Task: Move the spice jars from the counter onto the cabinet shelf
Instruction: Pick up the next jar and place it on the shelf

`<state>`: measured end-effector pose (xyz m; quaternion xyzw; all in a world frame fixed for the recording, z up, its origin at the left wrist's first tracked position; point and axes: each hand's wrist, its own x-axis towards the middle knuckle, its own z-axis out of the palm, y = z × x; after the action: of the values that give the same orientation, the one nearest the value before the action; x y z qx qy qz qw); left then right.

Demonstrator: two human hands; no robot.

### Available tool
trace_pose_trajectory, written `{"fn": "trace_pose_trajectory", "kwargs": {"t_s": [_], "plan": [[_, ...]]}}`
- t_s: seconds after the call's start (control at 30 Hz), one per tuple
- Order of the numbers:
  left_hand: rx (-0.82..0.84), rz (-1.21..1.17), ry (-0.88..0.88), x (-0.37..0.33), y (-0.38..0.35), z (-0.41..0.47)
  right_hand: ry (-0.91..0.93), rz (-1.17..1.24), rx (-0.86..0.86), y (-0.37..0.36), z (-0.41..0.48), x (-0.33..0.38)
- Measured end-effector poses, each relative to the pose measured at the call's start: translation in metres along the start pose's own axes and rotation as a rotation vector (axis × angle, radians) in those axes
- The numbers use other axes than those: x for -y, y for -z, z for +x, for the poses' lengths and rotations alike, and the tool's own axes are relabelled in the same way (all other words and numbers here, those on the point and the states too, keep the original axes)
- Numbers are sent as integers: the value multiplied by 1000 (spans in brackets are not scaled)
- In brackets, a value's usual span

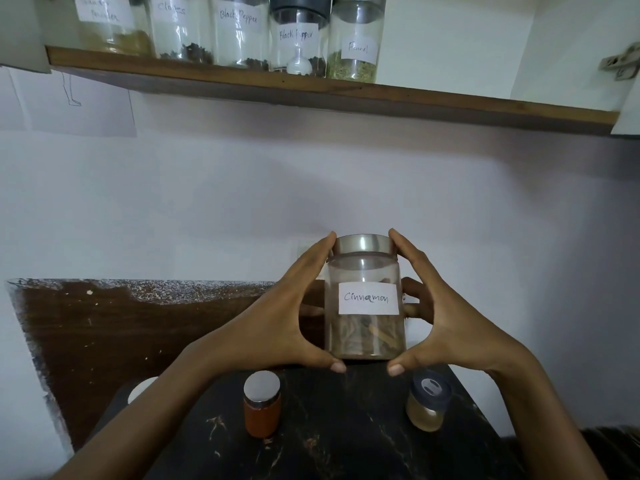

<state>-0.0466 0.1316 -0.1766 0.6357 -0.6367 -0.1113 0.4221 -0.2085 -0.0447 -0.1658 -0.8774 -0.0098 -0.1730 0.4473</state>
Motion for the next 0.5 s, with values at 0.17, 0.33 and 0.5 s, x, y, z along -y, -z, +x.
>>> {"fn": "trace_pose_trajectory", "kwargs": {"t_s": [0.17,0.33,0.5], "plan": [[70,141,10,-11,16,11,18,-35,-34,11,3,6],[17,342,-62,-39,36,48,71,-87,-76,45,19,23],[-86,603,-230,-82,70,102,184,-132,-135,97,47,58]]}}
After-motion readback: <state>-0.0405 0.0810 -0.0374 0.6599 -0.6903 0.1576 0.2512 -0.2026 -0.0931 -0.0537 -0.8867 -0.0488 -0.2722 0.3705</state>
